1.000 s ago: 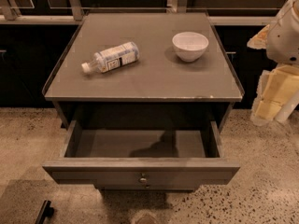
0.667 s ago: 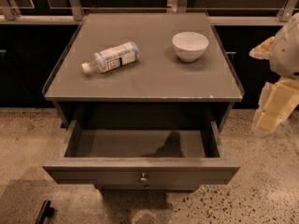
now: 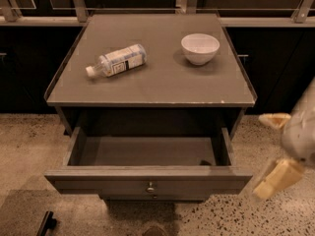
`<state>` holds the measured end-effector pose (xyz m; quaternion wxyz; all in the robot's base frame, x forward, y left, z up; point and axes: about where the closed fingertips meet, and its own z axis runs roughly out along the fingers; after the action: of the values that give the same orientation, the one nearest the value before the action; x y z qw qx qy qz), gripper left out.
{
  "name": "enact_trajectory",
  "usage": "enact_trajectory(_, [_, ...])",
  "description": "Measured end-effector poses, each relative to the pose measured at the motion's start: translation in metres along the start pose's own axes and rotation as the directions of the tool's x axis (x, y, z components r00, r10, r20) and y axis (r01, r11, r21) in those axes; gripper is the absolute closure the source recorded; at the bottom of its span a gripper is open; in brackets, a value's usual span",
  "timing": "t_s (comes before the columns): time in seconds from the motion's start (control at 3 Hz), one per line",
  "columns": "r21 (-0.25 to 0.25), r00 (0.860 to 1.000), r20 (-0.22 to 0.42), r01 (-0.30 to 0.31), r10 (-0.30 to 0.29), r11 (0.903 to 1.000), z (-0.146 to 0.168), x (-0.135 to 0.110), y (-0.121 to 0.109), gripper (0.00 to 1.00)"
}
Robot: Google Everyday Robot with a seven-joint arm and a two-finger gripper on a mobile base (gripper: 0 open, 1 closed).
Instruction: Close top drawer
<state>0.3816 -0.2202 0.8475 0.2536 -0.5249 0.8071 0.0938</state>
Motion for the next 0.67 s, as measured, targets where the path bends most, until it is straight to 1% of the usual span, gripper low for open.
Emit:
enact_trajectory(0.33, [-0.059,0.986,0.059,-0.151,0.155,0.9867,0.076,0.044,0.031,0.19])
enact_trajectory(0.67, [-0.087,0.982,0.031,-0.181,0.185,0.9796,0.098,0.064,0.051,0.41])
